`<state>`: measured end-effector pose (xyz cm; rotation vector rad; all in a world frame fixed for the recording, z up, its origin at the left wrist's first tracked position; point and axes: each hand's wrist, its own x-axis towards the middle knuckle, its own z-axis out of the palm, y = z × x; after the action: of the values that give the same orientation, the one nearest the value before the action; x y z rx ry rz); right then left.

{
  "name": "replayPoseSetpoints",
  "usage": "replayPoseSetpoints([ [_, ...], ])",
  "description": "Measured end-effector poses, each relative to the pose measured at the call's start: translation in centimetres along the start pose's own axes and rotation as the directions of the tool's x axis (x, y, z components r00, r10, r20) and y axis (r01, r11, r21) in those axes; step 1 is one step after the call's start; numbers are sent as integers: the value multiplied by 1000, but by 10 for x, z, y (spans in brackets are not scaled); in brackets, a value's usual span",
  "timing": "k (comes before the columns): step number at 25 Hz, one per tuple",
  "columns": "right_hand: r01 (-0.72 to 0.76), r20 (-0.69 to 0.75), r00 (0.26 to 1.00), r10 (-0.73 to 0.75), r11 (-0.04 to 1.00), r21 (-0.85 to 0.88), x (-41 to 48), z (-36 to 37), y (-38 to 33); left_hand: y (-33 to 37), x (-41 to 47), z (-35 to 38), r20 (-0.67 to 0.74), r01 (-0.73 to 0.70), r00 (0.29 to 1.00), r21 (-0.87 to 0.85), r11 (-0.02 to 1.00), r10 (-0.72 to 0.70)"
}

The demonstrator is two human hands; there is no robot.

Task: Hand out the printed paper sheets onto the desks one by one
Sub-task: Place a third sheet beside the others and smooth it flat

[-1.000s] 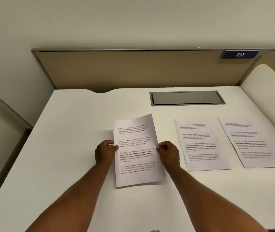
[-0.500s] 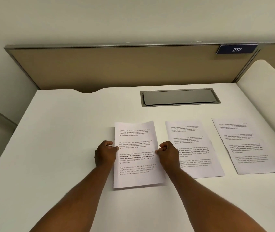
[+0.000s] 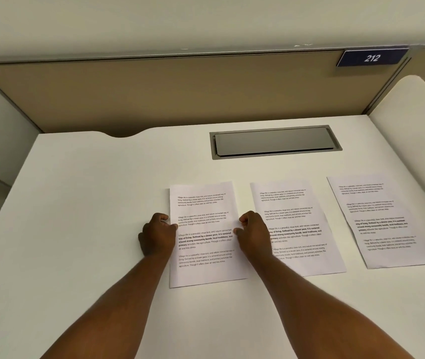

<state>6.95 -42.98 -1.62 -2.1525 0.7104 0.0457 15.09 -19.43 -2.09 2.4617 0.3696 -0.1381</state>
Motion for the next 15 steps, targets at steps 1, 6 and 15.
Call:
replayPoseSetpoints([
  [1,21,-4,1000,-21,1000,-12,1,1,1,-1,1,1,-5,-16,1000,14,1000,16],
  [6,114,-19,993,-119,981,-160,-1,1,2,-7,-3,0,-46,-133,990,71,989,136],
  [15,262,97,964,-246,842,-472,-31,-8,11,-33,-34,-3,74,-487,870,284,826,488],
])
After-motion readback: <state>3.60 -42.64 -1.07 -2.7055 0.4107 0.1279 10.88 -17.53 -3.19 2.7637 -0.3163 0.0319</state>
